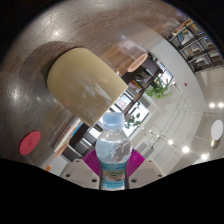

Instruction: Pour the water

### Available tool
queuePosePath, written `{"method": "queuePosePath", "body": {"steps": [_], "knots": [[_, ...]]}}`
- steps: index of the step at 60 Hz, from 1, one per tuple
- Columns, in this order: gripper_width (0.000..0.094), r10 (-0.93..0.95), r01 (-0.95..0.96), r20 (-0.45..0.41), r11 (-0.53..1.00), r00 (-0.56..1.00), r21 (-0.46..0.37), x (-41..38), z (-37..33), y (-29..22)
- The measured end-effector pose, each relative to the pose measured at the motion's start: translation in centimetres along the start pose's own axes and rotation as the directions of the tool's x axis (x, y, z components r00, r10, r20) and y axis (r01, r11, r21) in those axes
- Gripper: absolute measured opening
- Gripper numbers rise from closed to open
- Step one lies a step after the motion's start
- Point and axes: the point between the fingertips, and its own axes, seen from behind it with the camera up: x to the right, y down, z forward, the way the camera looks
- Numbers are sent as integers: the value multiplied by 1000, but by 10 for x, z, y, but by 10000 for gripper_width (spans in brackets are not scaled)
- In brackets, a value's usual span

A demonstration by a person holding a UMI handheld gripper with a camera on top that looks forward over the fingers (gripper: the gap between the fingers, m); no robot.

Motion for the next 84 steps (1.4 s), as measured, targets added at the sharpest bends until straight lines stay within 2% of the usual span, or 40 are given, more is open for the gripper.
{"method": "queuePosePath", "body": {"steps": [5, 11, 17, 22, 26, 32, 38, 39, 45, 62, 65, 71, 79, 81, 84], "knots": [[279, 103, -104, -29, 994, 994, -16, 13, 2, 7], [283, 429, -430, -27, 901, 903, -57, 26, 0, 35], [284, 791, -790, -48, 603, 610, -108, 37, -7, 62], [283, 956, -957, -88, 270, 279, -105, 41, -9, 90], [281, 994, -996, -109, -12, -2, -90, 41, -15, 102], [284, 928, -929, -132, -361, -349, -78, 23, -18, 113], [284, 843, -838, -113, -537, -526, -101, -18, -20, 121], [284, 830, -823, -117, -557, -546, -109, -21, -18, 107], [283, 779, -761, -95, -627, -620, -169, -63, -16, 87], [284, 731, -684, -95, -670, -676, -290, -145, -18, 31], [299, 749, -713, -76, -652, -658, -257, -146, -19, 29], [326, 747, -708, -90, -655, -658, -263, -144, -19, 29], [466, 731, -686, -119, -674, -671, -273, -146, -21, 30], [545, 723, -668, -134, -682, -678, -298, -151, -24, 28], [712, 711, -642, -157, -692, -685, -331, -157, -34, 26]]}}
